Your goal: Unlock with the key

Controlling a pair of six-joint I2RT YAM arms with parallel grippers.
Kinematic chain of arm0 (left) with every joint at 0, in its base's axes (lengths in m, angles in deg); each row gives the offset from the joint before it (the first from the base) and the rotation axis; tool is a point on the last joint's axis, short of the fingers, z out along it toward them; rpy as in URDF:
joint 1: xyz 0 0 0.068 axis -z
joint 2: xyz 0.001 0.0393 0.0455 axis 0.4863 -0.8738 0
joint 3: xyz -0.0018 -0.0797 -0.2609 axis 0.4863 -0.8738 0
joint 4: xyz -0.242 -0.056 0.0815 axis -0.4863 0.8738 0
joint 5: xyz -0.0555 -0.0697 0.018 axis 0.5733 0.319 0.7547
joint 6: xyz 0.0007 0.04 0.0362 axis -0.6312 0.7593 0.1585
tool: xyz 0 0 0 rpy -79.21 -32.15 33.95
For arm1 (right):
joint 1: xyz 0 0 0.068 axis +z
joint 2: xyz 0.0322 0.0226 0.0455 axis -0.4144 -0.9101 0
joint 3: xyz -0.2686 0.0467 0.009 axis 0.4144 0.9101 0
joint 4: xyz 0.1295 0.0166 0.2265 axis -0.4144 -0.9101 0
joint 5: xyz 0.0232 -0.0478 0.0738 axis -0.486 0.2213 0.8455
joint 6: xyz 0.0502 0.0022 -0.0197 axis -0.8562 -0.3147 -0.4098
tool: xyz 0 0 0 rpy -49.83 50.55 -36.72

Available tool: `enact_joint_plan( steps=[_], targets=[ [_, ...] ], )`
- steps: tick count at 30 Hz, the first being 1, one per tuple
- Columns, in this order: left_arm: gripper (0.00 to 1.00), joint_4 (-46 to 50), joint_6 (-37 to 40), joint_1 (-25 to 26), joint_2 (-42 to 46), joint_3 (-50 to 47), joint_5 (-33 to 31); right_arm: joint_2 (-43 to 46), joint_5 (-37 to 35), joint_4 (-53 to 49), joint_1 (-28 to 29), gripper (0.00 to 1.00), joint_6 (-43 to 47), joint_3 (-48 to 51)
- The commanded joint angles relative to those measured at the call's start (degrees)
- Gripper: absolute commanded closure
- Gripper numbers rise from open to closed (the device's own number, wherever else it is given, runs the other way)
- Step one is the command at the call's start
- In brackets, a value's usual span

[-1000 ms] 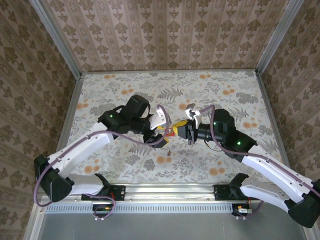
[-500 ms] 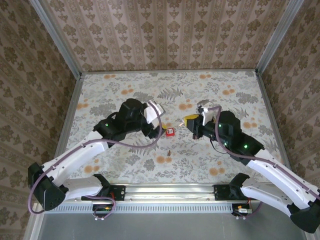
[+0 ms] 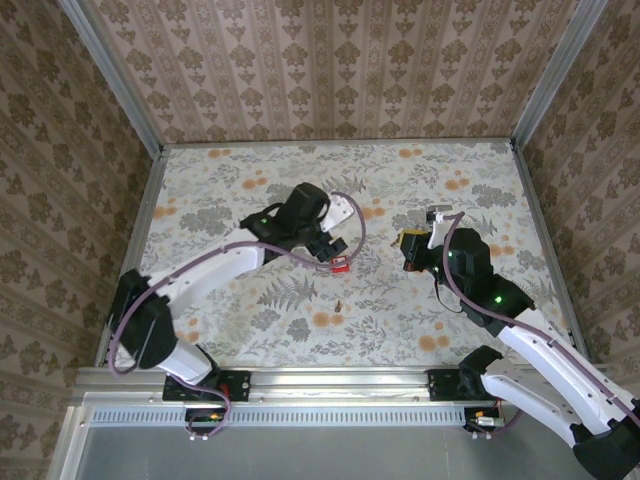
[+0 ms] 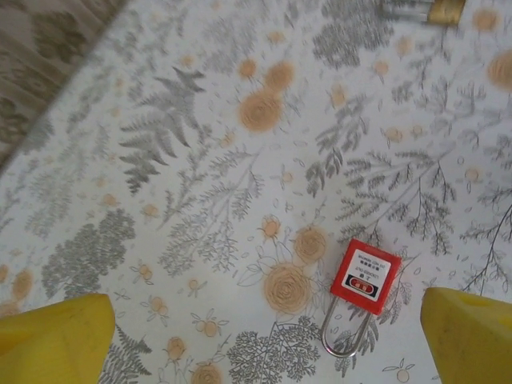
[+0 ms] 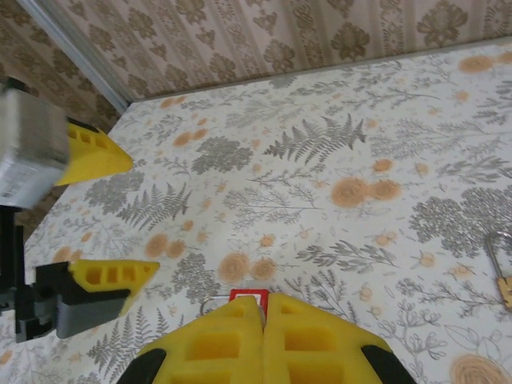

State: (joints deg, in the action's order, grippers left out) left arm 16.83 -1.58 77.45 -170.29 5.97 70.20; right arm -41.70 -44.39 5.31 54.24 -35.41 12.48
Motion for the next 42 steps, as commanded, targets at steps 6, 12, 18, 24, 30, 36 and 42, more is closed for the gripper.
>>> enact_joint_plan(
  steps=[6,12,18,24,30,36,42],
  targets=[
    [0.28,23.1,5.6,0.5,-17.7,13.0,9.4,1.4,3.4,-2.4,-2.9,1.00,-1.3,1.5],
    [0.26,27.3,8.2,0.3,-24.8,18.6,15.4,4.1,4.5,-4.0,-3.9,1.00,-1.0,2.4],
    [0.25,34.2,10.3,-1.3,-32.7,28.4,18.1,5.4,5.2,-4.5,-4.3,1.00,-0.5,2.8],
    [0.27,37.8,10.8,-2.1,-37.9,33.2,18.1,6.0,5.3,-5.0,-5.1,1.00,0.5,2.4],
    [0.28,37.5,10.3,-2.4,-39.4,33.1,16.0,5.8,6.0,-4.5,-5.4,1.00,0.4,3.0],
    [0.31,37.7,8.9,-1.3,-39.6,31.7,14.8,5.8,6.1,-4.3,-5.6,1.00,0.5,2.9],
    [0.29,38.3,7.0,-0.6,-37.8,30.5,14.3,5.5,6.3,-4.0,-5.8,1.00,0.3,3.0]
  ],
)
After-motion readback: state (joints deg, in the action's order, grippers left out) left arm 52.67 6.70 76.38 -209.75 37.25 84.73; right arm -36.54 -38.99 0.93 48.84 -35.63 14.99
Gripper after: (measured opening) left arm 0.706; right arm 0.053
